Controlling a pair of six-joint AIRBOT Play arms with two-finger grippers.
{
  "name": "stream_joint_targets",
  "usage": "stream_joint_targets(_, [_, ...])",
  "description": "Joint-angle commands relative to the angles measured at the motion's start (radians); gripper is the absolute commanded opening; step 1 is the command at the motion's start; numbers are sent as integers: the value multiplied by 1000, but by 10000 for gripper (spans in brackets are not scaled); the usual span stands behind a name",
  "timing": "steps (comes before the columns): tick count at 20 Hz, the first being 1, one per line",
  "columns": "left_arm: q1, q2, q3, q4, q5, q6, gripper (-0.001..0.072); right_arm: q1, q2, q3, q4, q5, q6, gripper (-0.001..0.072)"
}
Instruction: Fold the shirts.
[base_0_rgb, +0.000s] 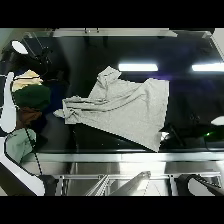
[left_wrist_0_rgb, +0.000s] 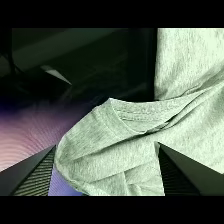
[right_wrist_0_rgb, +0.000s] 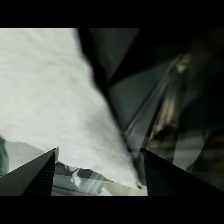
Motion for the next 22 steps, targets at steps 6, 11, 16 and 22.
stream_joint_targets(6, [17, -9, 17, -3, -41, -26, 706, 50, -6, -183, 203, -229, -217, 601])
stream_joint_targets(11, [1, -30, 16, 0, -89, -32, 705, 66, -88, -183, 360, -199, -427, 540])
stream_joint_targets(16, [-24, -114, 16, 1, -125, 6, 705, 66, -88, -183, 361, -161, -452, 451])
stream_joint_targets(22, [-35, -182, 16, 3, -150, 77, 697, 66, -88, -183, 362, -153, -451, 451])
